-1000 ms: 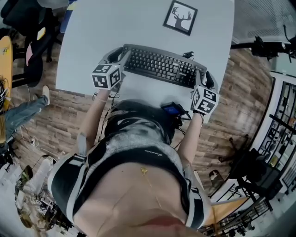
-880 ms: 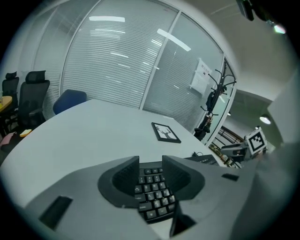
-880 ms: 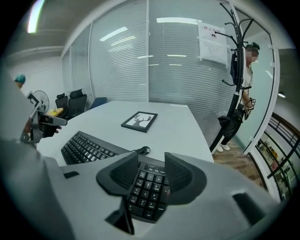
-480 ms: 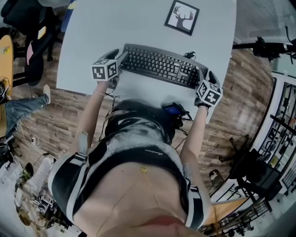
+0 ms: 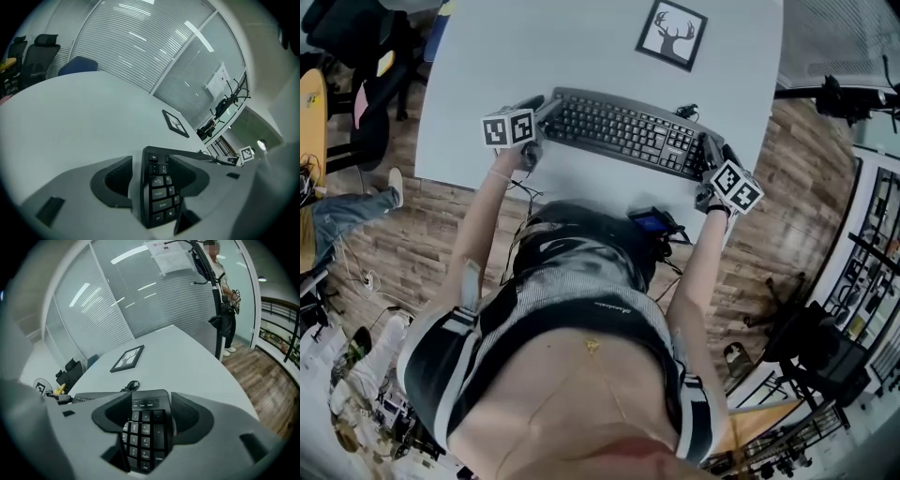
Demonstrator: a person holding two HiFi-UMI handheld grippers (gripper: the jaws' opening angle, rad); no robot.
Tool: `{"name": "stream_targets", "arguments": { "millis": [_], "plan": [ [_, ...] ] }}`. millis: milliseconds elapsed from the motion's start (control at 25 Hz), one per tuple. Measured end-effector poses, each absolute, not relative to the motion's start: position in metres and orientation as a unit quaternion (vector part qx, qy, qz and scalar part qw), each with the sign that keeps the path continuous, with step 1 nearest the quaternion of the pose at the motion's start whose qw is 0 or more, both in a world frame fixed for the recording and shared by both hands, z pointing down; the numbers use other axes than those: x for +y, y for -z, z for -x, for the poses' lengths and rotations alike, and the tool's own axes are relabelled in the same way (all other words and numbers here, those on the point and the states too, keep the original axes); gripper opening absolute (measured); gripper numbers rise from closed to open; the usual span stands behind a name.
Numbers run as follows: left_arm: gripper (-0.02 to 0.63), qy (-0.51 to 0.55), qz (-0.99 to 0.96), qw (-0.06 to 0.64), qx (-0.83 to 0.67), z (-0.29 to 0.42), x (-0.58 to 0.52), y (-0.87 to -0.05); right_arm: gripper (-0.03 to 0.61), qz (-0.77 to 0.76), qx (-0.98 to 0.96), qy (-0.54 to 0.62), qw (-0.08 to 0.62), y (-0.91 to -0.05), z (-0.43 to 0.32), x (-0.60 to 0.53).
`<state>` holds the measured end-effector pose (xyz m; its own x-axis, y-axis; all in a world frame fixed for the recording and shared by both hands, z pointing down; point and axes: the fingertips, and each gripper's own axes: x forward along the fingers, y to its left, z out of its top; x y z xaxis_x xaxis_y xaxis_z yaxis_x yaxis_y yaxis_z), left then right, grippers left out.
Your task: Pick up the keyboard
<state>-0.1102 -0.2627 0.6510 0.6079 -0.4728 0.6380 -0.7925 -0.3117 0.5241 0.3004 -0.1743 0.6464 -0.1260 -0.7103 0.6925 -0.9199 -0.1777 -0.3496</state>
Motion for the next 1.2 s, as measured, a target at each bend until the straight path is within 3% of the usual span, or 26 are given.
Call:
{"name": "stream_targets", "arguments": {
  "millis": [480, 680, 880, 1200],
  "plan": [
    [0.223, -0.171, -0.793, 0.453, -0.371, 0.089, -0.269, -0.661, 0.268, -0.632, -0.63, -0.439, 0.107, -0.663, -0.3, -0.18],
    [0.224, -0.159, -0.786, 0.467, -0.374, 0.085, -0.272, -0.666, 0.301, -0.623, -0.624, -0.469, 0.052, -0.668, -0.302, -0.179],
    [0.222, -0.166, -0.784, 0.465, -0.377, 0.085, -0.271, -0.668, 0.259, -0.61, -0.645, -0.458, 0.044, -0.665, -0.298, -0.178],
    [0.222, -0.177, -0.779, 0.462, -0.386, 0.086, -0.272, -0.671, 0.255, -0.604, -0.651, -0.458, 0.046, -0.666, -0.297, -0.18]
  ]
}}
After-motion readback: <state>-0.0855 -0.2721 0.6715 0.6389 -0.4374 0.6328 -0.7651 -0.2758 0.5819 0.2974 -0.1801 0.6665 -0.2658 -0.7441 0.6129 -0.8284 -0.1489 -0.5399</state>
